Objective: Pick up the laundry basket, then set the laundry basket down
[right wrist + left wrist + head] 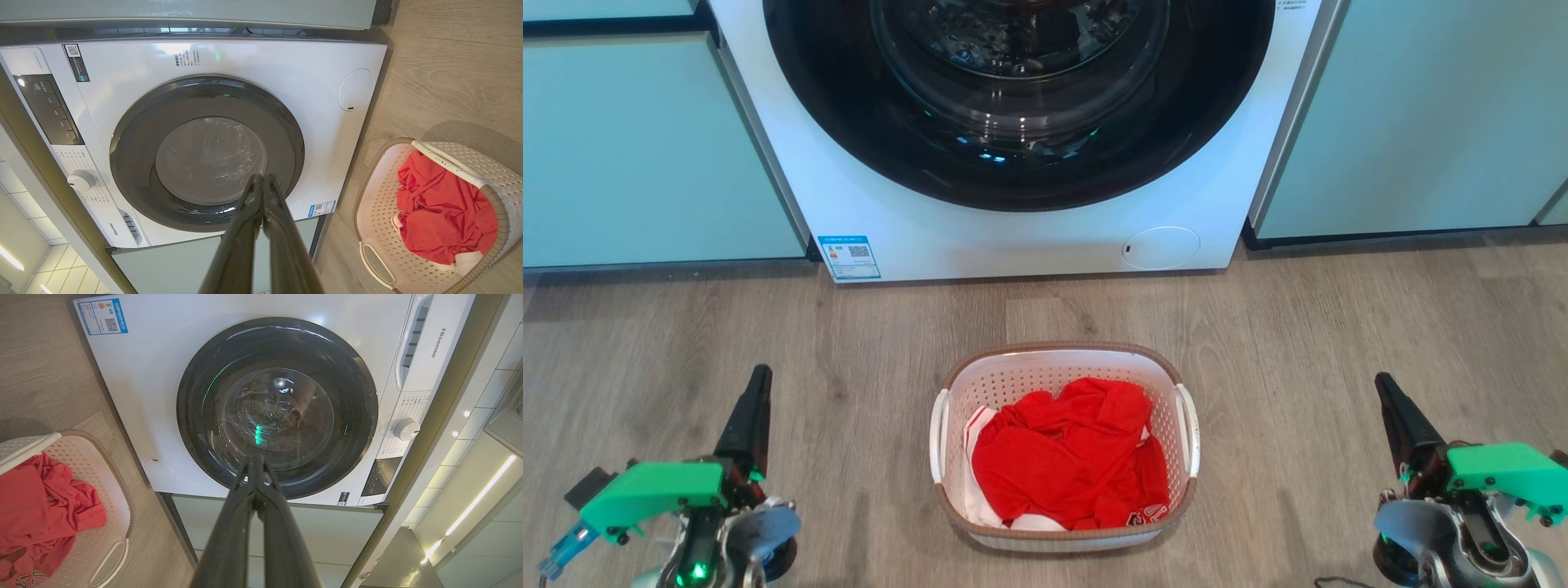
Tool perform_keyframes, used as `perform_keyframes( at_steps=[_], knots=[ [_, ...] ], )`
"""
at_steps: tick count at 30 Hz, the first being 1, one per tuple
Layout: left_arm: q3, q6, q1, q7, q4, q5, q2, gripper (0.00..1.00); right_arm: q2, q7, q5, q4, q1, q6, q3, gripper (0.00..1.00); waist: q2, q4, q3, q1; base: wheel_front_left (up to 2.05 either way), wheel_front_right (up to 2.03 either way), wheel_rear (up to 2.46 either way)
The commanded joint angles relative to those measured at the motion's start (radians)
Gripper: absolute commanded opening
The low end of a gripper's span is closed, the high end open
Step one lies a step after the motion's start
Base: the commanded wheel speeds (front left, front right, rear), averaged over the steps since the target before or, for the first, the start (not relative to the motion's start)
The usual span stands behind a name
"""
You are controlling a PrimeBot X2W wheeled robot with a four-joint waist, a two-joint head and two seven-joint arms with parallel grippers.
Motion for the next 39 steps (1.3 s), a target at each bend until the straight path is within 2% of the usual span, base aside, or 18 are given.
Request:
perform_keyframes(
  at_steps=[1,20,21,23,39],
  knots=[
    [0.036,-0.007,-0.056,0.003,-0.029,0.008,0.006,0.0,-0.007,0.007,-0.01,-0.034,-0.048,0.001,0.018,0.0,0.0,0.0,0.0,0.0,0.0,0.0,0.0],
    [0.036,-0.007,-0.056,0.003,-0.029,0.008,0.006,0.0,-0.007,0.007,-0.01,-0.034,-0.048,0.001,0.018,0.0,0.0,0.0,0.0,0.0,0.0,0.0,0.0],
    [-0.003,0.001,0.008,0.0,0.019,-0.001,-0.001,1.0,0.003,0.0,0.0,0.02,0.007,0.0,0.002,1.0,0.0,0.0,0.0,0.0,0.0,0.0,0.0],
    [-0.004,0.001,0.033,0.0,0.051,-0.001,-0.006,1.0,0.008,0.0,0.0,0.052,0.027,0.0,0.004,1.0,0.0,0.0,0.0,0.0,0.0,0.0,0.0],
    [-0.014,0.006,0.037,-0.048,0.008,0.064,-0.004,1.0,0.006,-0.047,-0.061,0.032,0.023,0.0,0.024,1.0,0.0,-0.001,0.0,0.0,0.0,0.0,0.0]
  ],
)
